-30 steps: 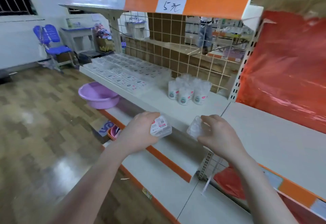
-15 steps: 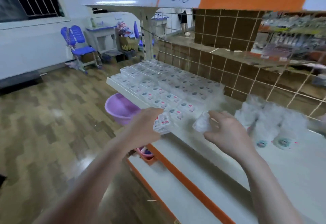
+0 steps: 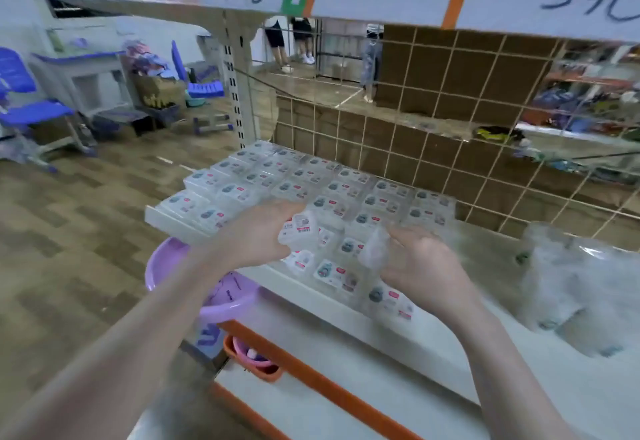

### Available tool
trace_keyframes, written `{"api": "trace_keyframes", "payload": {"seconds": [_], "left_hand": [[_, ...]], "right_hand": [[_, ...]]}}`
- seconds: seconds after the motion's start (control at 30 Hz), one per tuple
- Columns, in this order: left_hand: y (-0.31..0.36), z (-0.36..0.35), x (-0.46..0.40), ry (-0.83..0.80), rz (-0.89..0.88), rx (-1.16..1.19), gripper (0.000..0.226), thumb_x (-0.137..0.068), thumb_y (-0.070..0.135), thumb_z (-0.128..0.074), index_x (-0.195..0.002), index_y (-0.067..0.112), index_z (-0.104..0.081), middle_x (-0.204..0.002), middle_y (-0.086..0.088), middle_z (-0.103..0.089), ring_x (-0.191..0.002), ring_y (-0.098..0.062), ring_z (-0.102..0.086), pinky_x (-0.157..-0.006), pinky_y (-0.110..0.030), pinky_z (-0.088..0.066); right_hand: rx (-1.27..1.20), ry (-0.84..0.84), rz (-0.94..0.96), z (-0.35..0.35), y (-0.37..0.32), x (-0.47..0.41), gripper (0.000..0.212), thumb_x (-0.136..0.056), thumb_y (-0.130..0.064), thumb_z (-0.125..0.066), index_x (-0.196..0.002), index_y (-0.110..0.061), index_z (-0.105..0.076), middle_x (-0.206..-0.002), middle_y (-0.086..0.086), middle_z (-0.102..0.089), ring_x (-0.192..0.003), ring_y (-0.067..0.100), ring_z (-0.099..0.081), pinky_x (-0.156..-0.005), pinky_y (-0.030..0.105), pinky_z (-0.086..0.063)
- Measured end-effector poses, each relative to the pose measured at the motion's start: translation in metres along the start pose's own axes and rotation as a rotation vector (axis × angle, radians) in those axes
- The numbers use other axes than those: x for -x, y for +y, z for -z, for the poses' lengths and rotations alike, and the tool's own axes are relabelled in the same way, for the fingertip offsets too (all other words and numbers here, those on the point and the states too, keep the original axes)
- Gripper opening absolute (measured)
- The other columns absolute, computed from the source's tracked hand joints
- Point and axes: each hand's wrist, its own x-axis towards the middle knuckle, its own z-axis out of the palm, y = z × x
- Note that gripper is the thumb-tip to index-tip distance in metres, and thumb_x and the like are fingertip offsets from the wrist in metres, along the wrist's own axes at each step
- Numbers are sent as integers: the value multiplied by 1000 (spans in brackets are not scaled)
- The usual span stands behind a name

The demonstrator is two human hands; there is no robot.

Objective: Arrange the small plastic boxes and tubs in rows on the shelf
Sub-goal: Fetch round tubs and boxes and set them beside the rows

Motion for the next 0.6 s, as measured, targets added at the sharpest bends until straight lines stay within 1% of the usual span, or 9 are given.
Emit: {"api": "trace_keyframes", "payload": {"seconds": [0.07,0.17,0.27,0.37,0.43,0.47,0.5,0.53,0.6], "left_hand": [[-24,2,-21,-43,-90,-20,77,-80,16,-64,-147,23,-28,-150,3,-34,-133,-15,-36,-102,-25,-30],[-55,2,-49,-83,-244,-63,76,-82,16,-63,-148,24,-26,-151,4,-33,-133,-15,-36,-101,-26,-32],[-76,2,-71,-148,-374,-83,75,-83,16,-61,-148,23,-24,-152,2,-31,-133,-15,-36,-100,-25,-32],[-90,2,-90,-188,-465,-93,78,-82,14,-60,-149,25,-23,-152,0,-31,-133,-18,-37,-103,-31,-37],[-96,0,-96,-205,-497,-97,78,-82,13,-60,-149,25,-22,-152,0,-30,-133,-19,-37,-103,-34,-39],[-99,-2,-97,-210,-510,-100,78,-82,13,-60,-149,25,-22,-152,0,-30,-133,-18,-37,-103,-33,-38],[-102,-3,-98,-211,-523,-102,78,-82,14,-60,-149,25,-22,-152,0,-30,-133,-18,-36,-104,-31,-37],[-105,-5,-98,-210,-536,-101,78,-82,14,-60,-149,24,-21,-152,0,-30,-133,-18,-36,-104,-30,-36],[-110,-7,-97,-202,-560,-82,77,-83,15,-60,-149,25,-21,-152,0,-31,-133,-17,-36,-104,-29,-34]], "right_hand": [[37,39,-68,-12,-15,-11,44,-76,-18,-62,-119,-9,-60,-121,8,-60,-115,27,-50,-92,34,-42],[61,65,-186,-30,-38,-23,44,-76,-20,-63,-118,-10,-59,-124,6,-59,-114,25,-51,-85,28,-38],[49,98,-272,-41,-57,-30,48,-75,-21,-65,-122,-11,-58,-132,4,-54,-121,22,-47,-92,26,-34],[1,160,-346,-49,-73,-33,50,-73,-21,-67,-121,-13,-60,-131,5,-55,-121,22,-47,-91,24,-34],[11,183,-376,-54,-79,-34,47,-71,-19,-69,-117,-15,-63,-124,5,-59,-114,20,-50,-80,18,-33],[28,187,-384,-56,-81,-35,45,-71,-19,-69,-116,-15,-64,-121,5,-61,-110,20,-51,-72,16,-30],[44,183,-395,-58,-84,-36,45,-72,-20,-69,-116,-15,-64,-119,4,-60,-108,20,-52,-69,16,-28],[52,176,-406,-60,-85,-37,45,-73,-21,-68,-117,-15,-63,-120,4,-59,-107,21,-53,-70,18,-29],[51,167,-421,-63,-88,-39,46,-74,-19,-67,-119,-13,-61,-121,5,-58,-110,22,-53,-78,22,-34]]}}
